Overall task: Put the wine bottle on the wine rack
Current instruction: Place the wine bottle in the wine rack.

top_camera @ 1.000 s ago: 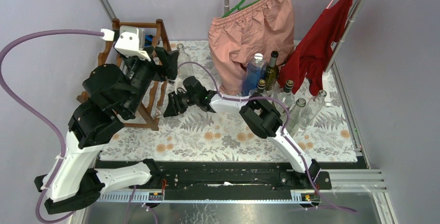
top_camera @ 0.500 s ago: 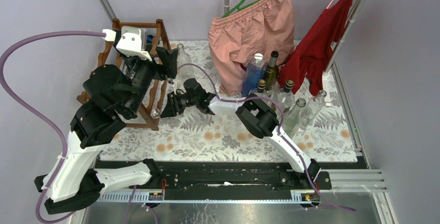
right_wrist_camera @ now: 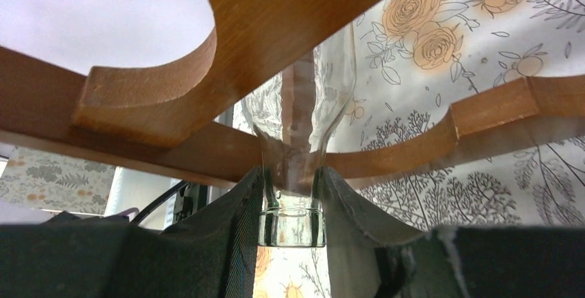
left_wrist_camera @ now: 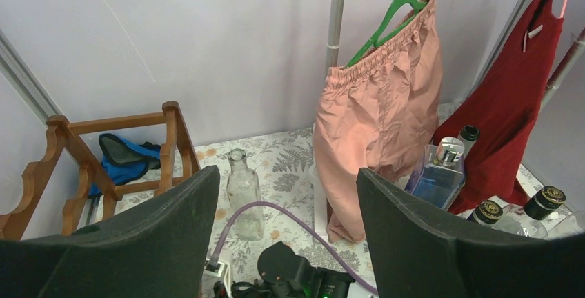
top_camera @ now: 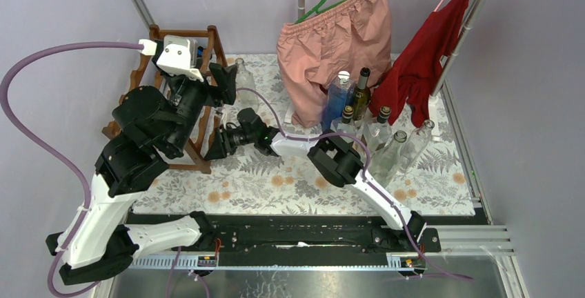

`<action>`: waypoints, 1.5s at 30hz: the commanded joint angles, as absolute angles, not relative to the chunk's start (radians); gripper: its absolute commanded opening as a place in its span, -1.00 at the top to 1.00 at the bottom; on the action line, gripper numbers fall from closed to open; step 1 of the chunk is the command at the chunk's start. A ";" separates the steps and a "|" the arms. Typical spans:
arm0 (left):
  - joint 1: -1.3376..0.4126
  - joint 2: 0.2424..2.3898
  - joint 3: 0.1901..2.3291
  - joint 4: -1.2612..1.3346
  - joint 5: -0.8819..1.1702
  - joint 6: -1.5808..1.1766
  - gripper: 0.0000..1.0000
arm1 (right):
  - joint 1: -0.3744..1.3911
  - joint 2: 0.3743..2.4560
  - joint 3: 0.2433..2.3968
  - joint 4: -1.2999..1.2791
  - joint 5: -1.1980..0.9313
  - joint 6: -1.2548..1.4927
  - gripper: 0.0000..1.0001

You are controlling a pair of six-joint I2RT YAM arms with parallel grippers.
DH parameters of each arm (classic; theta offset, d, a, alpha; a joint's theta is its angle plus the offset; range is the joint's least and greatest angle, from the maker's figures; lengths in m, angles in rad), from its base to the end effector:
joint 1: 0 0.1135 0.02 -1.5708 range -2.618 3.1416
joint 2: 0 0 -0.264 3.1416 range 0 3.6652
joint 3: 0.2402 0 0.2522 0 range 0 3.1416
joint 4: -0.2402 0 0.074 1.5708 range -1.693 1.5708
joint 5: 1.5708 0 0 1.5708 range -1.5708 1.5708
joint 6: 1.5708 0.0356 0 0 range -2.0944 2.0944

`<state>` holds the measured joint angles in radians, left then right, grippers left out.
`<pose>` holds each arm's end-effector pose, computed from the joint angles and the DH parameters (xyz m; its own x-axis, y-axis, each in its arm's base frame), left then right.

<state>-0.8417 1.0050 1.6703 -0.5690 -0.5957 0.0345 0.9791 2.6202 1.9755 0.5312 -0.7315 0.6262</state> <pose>0.1063 -0.0890 0.5447 0.0725 -0.0383 -0.9966 0.2429 0.9699 -0.0196 0.3041 0.4952 0.1344 -0.6301 -0.1557 -0.7607 -0.7634 -0.0549 0.6436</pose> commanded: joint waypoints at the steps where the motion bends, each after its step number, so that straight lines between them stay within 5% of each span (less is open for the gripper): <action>1: -0.838 1.002 1.663 -0.498 -0.615 0.058 -0.60 | 1.008 2.630 2.088 0.589 -0.718 0.648 0.94; 10: -0.839 0.994 1.653 -0.497 -0.616 0.051 -0.60 | 1.009 2.661 2.141 0.486 -0.659 0.635 0.75; 28: -0.838 0.985 1.653 -0.489 -0.596 0.025 -0.60 | 1.009 2.630 2.144 0.324 -0.591 0.516 -0.60; 31: -0.839 0.982 1.651 -0.491 -0.591 0.020 -0.60 | 1.007 2.604 2.124 0.286 -0.563 0.460 -0.97; 45: -0.839 0.958 1.639 -0.492 -0.550 0.002 -0.59 | 0.989 2.518 2.046 0.213 -0.559 0.348 -1.00</action>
